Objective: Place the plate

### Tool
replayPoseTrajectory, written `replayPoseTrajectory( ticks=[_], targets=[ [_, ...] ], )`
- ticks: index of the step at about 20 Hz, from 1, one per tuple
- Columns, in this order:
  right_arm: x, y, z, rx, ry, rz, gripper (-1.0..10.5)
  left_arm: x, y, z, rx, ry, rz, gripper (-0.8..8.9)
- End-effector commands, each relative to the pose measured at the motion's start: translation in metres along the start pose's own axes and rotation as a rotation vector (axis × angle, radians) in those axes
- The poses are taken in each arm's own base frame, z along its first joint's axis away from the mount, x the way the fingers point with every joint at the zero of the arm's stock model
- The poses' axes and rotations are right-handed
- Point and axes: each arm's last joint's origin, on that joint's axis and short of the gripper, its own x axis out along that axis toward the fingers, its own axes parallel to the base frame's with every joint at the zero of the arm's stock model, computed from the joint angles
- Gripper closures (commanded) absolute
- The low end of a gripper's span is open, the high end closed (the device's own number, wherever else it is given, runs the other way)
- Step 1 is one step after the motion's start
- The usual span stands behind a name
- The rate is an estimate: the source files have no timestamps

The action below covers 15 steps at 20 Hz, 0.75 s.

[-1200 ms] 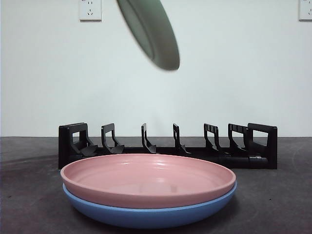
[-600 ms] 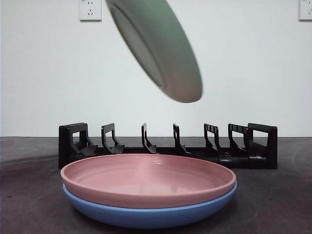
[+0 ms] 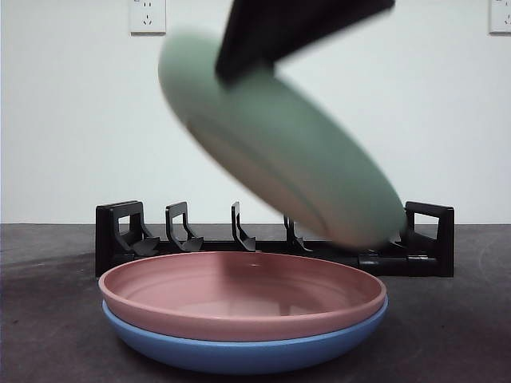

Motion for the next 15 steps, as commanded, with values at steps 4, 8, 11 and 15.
replayPoseTrajectory(
  ticks=[4, 8, 11, 15],
  targets=[
    [0.041, 0.005, -0.007, -0.098, 0.142, -0.006, 9.3, -0.002, -0.001, 0.004, 0.008, -0.017, 0.0, 5.24],
    [0.06, 0.006, -0.014, -0.155, 0.217, -0.017, 9.3, -0.002, -0.001, 0.004, 0.008, -0.017, 0.0, 5.24],
    [0.066, 0.009, -0.016, -0.198, 0.241, -0.005, 9.3, -0.002, -0.001, 0.004, 0.008, -0.017, 0.001, 5.24],
    [0.066, 0.021, -0.015, -0.239, 0.21, 0.028, 9.3, -0.002, -0.001, 0.004, 0.008, -0.017, 0.001, 5.24]
  ],
)
